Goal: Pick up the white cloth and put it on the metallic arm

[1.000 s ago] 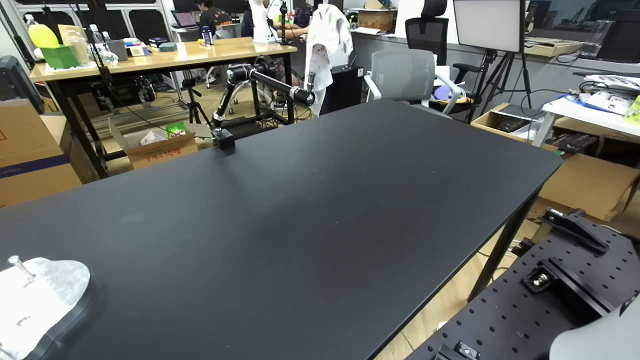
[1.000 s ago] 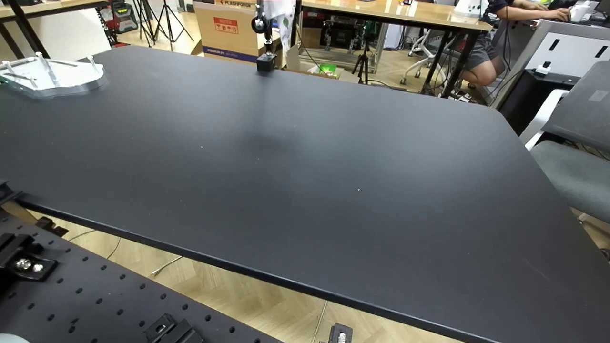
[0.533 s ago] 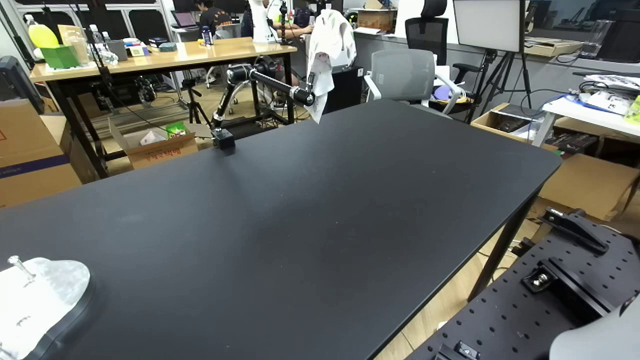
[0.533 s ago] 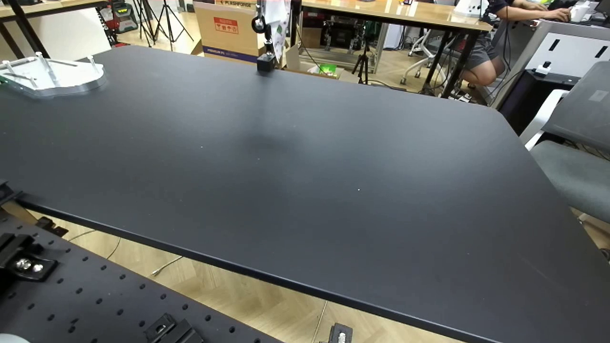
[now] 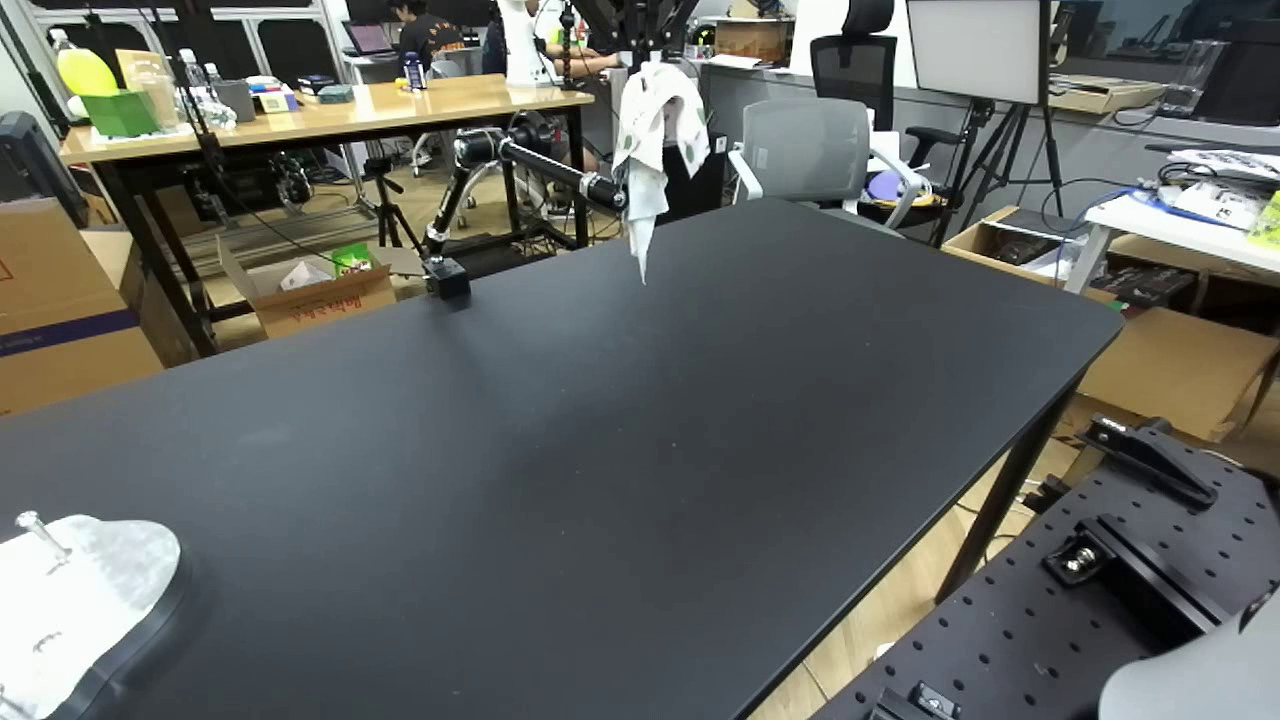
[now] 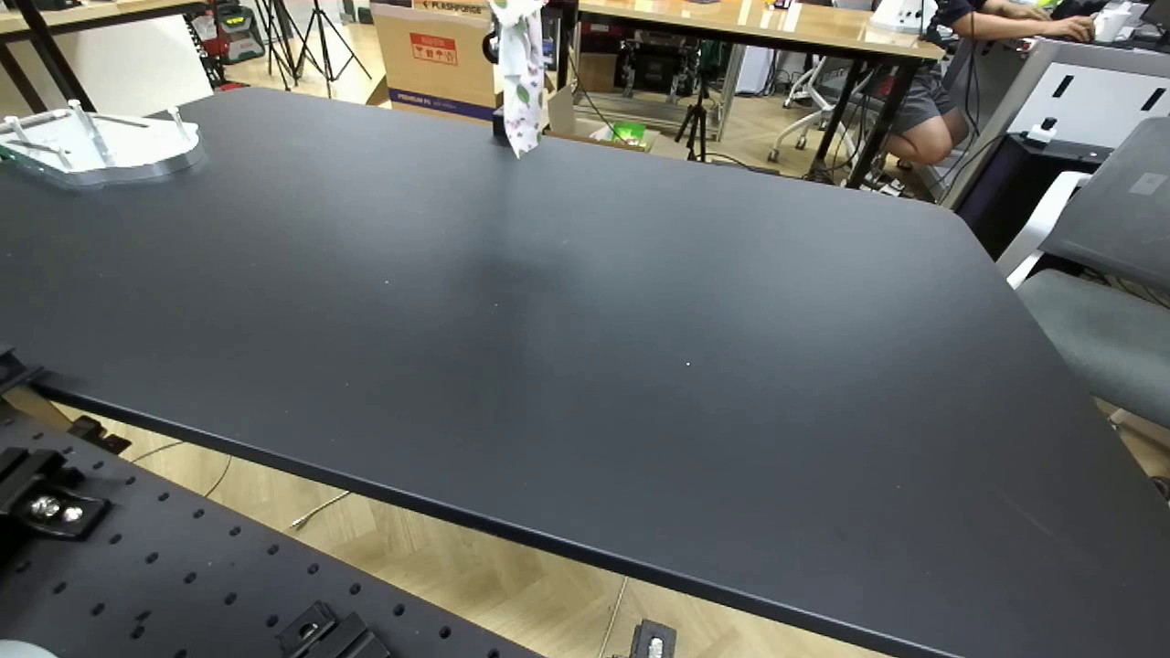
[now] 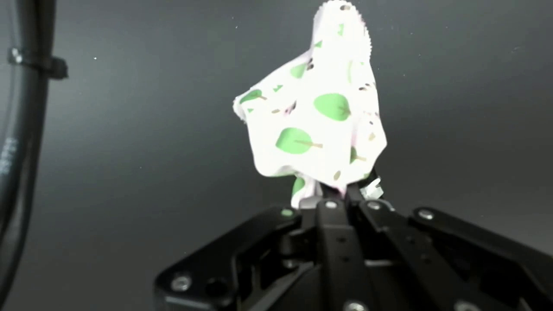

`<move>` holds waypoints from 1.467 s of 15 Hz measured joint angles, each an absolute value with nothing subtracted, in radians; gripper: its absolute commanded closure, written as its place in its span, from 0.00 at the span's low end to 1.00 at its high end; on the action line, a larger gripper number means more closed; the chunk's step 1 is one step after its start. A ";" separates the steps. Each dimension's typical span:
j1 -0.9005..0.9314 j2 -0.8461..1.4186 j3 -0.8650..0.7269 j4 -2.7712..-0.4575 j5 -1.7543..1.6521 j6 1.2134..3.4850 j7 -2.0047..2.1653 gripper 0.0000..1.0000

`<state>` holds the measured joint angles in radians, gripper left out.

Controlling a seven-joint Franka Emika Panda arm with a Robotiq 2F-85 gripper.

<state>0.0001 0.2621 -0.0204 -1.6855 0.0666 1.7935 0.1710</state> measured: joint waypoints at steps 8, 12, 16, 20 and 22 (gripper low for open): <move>0.009 0.302 -0.007 -1.678 0.078 1.794 0.134 0.99; 0.019 0.327 -0.003 -1.648 0.076 1.794 0.122 0.99; 0.022 0.365 0.002 -1.612 0.076 1.794 0.112 0.99; 0.022 0.393 0.004 -1.586 0.076 1.793 0.100 0.57; 0.023 0.397 0.005 -1.578 0.076 1.793 0.097 0.44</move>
<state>0.0234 0.3967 0.0050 -1.5776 0.0761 1.7933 0.0973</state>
